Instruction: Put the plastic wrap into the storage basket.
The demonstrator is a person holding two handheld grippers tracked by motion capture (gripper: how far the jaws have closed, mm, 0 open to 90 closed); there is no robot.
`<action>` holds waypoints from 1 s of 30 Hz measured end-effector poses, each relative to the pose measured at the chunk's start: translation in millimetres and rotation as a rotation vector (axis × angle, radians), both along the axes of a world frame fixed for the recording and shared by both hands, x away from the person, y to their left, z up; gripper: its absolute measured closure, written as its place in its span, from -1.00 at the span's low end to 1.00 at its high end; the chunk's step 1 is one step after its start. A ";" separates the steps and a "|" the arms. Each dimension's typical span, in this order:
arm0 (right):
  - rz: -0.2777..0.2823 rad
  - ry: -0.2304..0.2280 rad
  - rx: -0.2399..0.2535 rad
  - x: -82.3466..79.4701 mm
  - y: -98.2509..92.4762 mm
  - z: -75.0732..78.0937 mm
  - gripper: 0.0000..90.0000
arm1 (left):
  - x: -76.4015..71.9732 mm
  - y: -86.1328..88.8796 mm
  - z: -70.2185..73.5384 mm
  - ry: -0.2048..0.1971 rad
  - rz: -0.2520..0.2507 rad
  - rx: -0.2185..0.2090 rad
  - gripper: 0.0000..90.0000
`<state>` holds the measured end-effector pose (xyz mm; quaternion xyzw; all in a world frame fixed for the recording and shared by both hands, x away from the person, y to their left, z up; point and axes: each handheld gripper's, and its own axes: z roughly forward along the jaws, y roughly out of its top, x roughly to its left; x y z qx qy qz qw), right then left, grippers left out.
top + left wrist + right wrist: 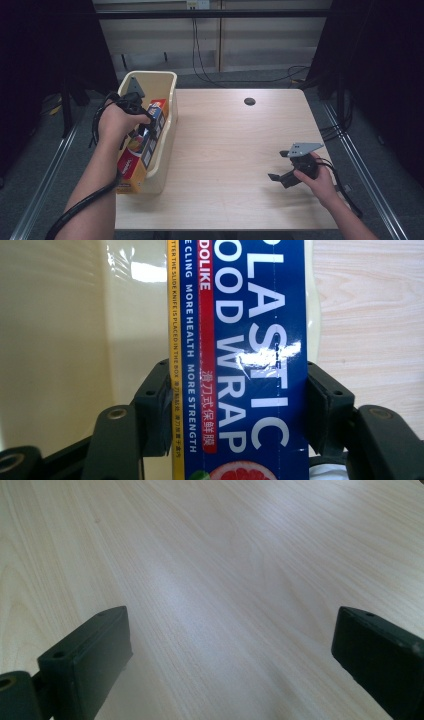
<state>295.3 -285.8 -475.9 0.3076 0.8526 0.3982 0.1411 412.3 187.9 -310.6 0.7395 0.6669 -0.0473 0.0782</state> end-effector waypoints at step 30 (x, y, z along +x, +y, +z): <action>0.003 0.000 -0.008 0.3 0.2 -1.0 -0.95 | 9.0 -6.1 -26.0 0.056 0.006 0.014 -0.11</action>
